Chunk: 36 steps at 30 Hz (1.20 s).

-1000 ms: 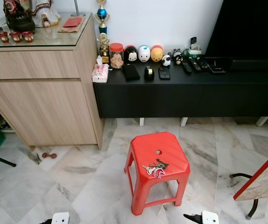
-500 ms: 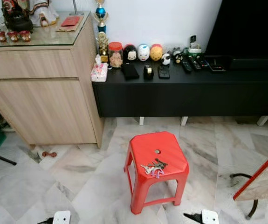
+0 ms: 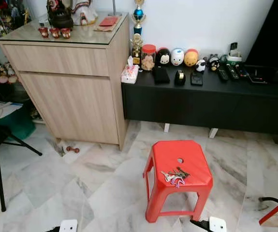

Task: Hang keys on a hook

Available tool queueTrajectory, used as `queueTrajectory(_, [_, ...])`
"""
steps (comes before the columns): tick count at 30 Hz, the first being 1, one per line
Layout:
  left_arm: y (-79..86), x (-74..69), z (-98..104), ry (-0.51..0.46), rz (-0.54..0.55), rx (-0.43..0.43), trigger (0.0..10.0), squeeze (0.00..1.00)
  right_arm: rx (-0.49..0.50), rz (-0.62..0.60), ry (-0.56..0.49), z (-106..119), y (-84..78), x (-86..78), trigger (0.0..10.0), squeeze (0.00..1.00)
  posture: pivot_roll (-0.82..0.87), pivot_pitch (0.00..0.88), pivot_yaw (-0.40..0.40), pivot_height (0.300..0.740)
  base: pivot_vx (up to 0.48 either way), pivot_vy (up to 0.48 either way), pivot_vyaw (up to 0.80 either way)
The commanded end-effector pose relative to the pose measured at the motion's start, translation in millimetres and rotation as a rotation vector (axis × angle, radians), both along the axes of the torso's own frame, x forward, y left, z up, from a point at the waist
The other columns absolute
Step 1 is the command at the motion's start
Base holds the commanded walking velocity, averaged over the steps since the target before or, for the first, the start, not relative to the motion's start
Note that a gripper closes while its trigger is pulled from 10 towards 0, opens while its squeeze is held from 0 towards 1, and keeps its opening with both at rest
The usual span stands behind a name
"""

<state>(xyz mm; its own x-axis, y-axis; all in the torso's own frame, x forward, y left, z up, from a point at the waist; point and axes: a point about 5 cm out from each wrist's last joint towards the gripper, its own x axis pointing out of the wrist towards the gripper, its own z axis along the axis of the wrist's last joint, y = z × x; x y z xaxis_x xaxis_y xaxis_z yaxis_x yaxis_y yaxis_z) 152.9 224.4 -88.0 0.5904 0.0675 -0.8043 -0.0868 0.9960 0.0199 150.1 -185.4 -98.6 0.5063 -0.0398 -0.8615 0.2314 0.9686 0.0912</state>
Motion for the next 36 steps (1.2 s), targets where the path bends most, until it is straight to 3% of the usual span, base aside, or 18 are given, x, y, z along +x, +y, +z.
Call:
queueTrajectory(1, [5.6,-5.5,-1.0,0.019,-0.003,0.007,10.0,0.00,0.007,-0.017,-0.007,0.2,-1.3,-0.1,10.0,0.00,0.14,0.000,-0.038,0.740,0.000,0.000,0.00])
queueTrajectory(11, [12.2,-8.8,-0.4,0.020,0.004,0.019,10.0,0.00,-0.013,0.018,-0.024,1.7,-1.5,3.0,10.0,0.00,0.14,0.000,-0.038,0.740,0.000,0.000,0.00])
queueTrajectory(27, [4.3,-8.7,-2.6,0.032,0.000,0.009,10.0,0.00,-0.015,0.006,-0.032,2.4,-1.8,4.5,10.0,0.00,0.14,0.000,-0.038,0.740,0.000,0.000,0.15])
queueTrajectory(36, [8.1,-7.1,-1.1,0.024,0.006,0.011,10.0,0.00,-0.040,0.012,-0.029,2.8,-3.2,5.3,10.0,0.00,0.14,0.000,-0.039,0.740,0.248,0.000,0.16])
